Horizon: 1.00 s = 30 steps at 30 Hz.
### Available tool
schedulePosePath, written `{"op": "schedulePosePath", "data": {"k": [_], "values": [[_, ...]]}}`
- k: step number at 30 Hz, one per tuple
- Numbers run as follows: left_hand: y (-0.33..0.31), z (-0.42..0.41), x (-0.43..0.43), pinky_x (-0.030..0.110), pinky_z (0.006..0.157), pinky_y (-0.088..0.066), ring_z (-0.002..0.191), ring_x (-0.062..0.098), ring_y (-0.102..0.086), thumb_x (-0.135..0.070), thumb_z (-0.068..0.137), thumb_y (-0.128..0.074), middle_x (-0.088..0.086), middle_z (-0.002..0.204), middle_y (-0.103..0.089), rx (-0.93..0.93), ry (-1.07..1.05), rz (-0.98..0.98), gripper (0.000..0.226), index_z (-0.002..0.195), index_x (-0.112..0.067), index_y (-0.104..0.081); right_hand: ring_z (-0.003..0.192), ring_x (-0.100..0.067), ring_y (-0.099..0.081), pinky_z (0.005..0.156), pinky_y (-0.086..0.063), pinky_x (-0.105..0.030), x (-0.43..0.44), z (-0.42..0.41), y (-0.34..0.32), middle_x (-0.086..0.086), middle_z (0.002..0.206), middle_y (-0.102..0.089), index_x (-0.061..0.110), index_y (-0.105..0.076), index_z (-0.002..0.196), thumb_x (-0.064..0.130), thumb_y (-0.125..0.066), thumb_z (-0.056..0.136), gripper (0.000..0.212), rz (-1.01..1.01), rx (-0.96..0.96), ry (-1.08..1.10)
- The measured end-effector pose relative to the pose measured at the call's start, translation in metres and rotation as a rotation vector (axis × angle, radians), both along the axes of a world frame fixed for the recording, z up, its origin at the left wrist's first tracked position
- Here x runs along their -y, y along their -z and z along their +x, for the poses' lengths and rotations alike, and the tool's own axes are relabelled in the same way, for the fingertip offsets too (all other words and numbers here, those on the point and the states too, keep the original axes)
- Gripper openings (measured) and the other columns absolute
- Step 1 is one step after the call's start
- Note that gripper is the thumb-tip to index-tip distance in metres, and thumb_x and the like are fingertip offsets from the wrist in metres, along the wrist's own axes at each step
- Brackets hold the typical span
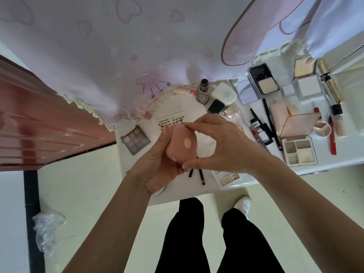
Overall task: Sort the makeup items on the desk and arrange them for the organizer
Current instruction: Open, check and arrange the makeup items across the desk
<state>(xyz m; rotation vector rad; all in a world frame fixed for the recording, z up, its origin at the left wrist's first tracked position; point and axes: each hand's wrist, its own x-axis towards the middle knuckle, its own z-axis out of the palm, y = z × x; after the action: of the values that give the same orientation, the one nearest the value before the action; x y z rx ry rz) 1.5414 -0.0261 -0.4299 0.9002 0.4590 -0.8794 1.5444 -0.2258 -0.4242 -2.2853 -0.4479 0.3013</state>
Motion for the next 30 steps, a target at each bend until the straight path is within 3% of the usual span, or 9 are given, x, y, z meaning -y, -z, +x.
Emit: {"op": "schedulePosePath", "data": {"k": [3,8,11,14,17,20,23,25,30], "values": [[-0.001,-0.001,0.004,0.039,0.08,-0.057,0.093,0.02,-0.064,-0.066,0.054,-0.084,0.01,0.11,-0.067,0.005,-0.042,-0.072,0.085,0.121,-0.017,-0.069,0.097,-0.012,-0.059,0.091,-0.032,-0.002,-0.003,-0.002,0.002,0.003,0.108,-0.064,0.011,-0.064,0.13,0.057,-0.083,0.067,0.08,-0.016,0.162,-0.014],[0.001,-0.001,0.007,0.038,0.08,-0.057,0.089,0.022,-0.065,-0.067,0.057,-0.082,0.012,0.108,-0.066,0.028,-0.02,-0.046,0.097,0.131,-0.01,-0.058,0.083,-0.023,-0.06,0.084,-0.051,-0.03,-0.009,-0.004,0.006,-0.006,0.091,-0.066,-0.002,-0.066,0.119,0.051,-0.072,0.068,0.073,-0.059,0.349,-0.038],[0.002,0.0,0.008,0.039,0.086,-0.052,0.091,0.023,-0.062,-0.069,0.058,-0.081,0.013,0.112,-0.063,0.041,0.018,0.002,0.094,0.129,-0.011,-0.06,0.075,-0.024,-0.06,0.079,-0.051,-0.028,-0.01,-0.005,0.004,-0.006,0.083,-0.068,-0.005,-0.067,0.113,0.047,-0.063,0.066,0.07,-0.071,0.375,-0.047],[0.001,0.003,0.003,0.034,0.078,-0.049,0.085,0.021,-0.062,-0.064,0.061,-0.084,0.013,0.108,-0.064,0.039,-0.01,0.012,0.086,0.125,-0.011,-0.061,0.068,-0.023,-0.061,0.076,-0.048,-0.022,-0.007,-0.005,0.001,-0.005,0.077,-0.069,-0.003,-0.069,0.111,0.042,-0.058,0.066,0.065,-0.04,0.379,-0.043],[0.0,0.005,-0.003,0.033,0.07,-0.05,0.082,0.025,-0.06,-0.059,0.072,-0.079,0.015,0.109,-0.063,0.034,-0.019,-0.007,0.071,0.121,-0.01,-0.062,0.066,-0.016,-0.063,0.068,-0.054,-0.027,0.001,-0.001,-0.002,-0.001,0.073,-0.07,0.005,-0.073,0.111,0.037,-0.058,0.071,0.054,0.032,0.3,-0.052],[0.001,0.004,-0.006,0.037,0.067,-0.05,0.083,0.028,-0.062,-0.063,0.084,-0.063,0.018,0.111,-0.061,-0.003,0.003,0.009,0.069,0.127,-0.009,-0.061,0.061,0.005,-0.056,0.057,-0.044,-0.012,0.008,0.007,-0.001,0.008,0.074,-0.071,0.011,-0.077,0.106,0.026,-0.059,0.085,0.032,0.171,0.249,0.01],[0.002,0.003,-0.008,0.038,0.069,-0.047,0.083,0.03,-0.062,-0.069,0.086,-0.052,0.019,0.109,-0.064,-0.018,0.027,0.027,0.07,0.119,-0.009,-0.069,0.052,0.0,-0.051,0.05,-0.036,-0.013,0.01,0.012,-0.001,0.022,0.067,-0.059,0.019,-0.075,0.1,0.024,-0.048,0.098,0.028,0.299,0.144,0.182],[0.001,0.003,-0.007,0.037,0.067,-0.045,0.082,0.03,-0.063,-0.07,0.086,-0.048,0.022,0.11,-0.063,-0.026,0.038,0.014,0.072,0.119,-0.01,-0.068,0.055,-0.002,-0.055,0.05,-0.04,-0.016,0.01,0.015,-0.001,0.017,0.067,-0.063,0.028,-0.068,0.099,0.026,-0.046,0.102,0.023,0.348,0.008,0.306],[0.001,0.007,-0.006,0.033,0.058,-0.046,0.076,0.029,-0.064,-0.07,0.085,-0.044,0.02,0.11,-0.065,-0.021,0.027,0.037,0.068,0.116,-0.016,-0.071,0.066,0.004,-0.063,0.062,-0.042,-0.009,0.011,0.009,0.011,0.018,0.069,-0.067,0.024,-0.067,0.099,0.025,-0.045,0.106,0.023,0.342,-0.175,0.422]]}}
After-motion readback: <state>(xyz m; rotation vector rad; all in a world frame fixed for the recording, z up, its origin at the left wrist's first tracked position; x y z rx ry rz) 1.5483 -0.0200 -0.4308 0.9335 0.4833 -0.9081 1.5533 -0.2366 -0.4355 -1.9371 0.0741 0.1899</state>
